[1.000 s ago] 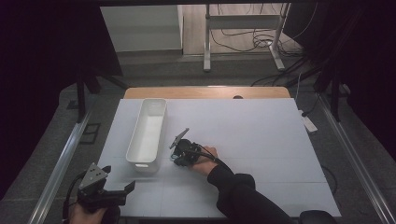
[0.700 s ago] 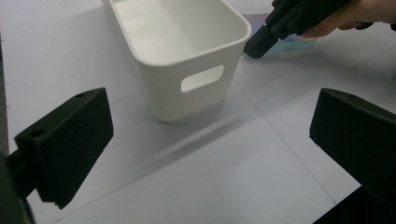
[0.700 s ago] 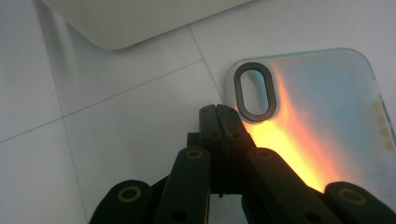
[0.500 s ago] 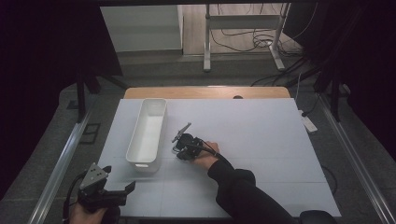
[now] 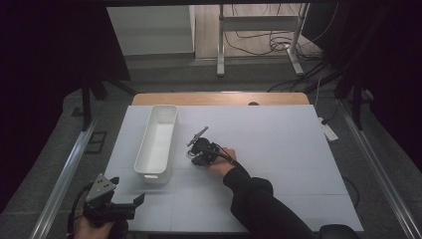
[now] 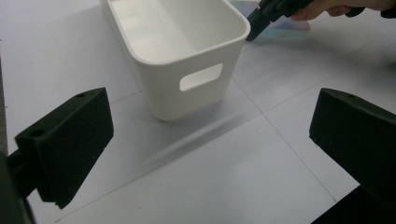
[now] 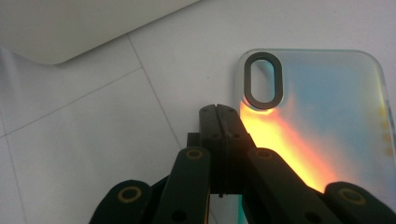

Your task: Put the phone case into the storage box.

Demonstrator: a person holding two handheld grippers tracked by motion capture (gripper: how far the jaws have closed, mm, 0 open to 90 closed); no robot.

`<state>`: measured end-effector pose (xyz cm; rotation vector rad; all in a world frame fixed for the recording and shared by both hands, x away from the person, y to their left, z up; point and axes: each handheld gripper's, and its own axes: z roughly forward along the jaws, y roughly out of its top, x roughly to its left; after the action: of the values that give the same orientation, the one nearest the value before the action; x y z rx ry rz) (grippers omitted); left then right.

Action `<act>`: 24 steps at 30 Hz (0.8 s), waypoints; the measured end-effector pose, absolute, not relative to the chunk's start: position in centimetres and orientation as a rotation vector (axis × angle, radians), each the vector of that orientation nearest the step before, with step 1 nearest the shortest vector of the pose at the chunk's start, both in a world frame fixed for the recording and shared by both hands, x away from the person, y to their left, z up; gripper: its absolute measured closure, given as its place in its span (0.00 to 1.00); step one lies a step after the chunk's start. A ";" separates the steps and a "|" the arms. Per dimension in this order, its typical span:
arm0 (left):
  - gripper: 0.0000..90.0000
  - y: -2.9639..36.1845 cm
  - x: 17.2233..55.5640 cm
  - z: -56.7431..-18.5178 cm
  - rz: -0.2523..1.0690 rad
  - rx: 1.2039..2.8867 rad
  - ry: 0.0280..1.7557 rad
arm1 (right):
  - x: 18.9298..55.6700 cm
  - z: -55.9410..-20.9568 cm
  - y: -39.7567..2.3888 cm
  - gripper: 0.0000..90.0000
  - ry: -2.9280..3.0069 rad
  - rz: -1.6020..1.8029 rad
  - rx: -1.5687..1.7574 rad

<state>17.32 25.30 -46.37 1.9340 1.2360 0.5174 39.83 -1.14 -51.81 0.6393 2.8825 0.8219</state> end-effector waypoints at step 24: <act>0.00 25.2 17.4 -46.4 0.521 1.949 1.231 | 42.3 -51.7 -2.5 0.99 2.808 0.804 0.778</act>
<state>17.36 25.18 -46.39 1.9486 1.2310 0.5211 42.25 -2.46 -51.72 0.7783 2.8078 0.8044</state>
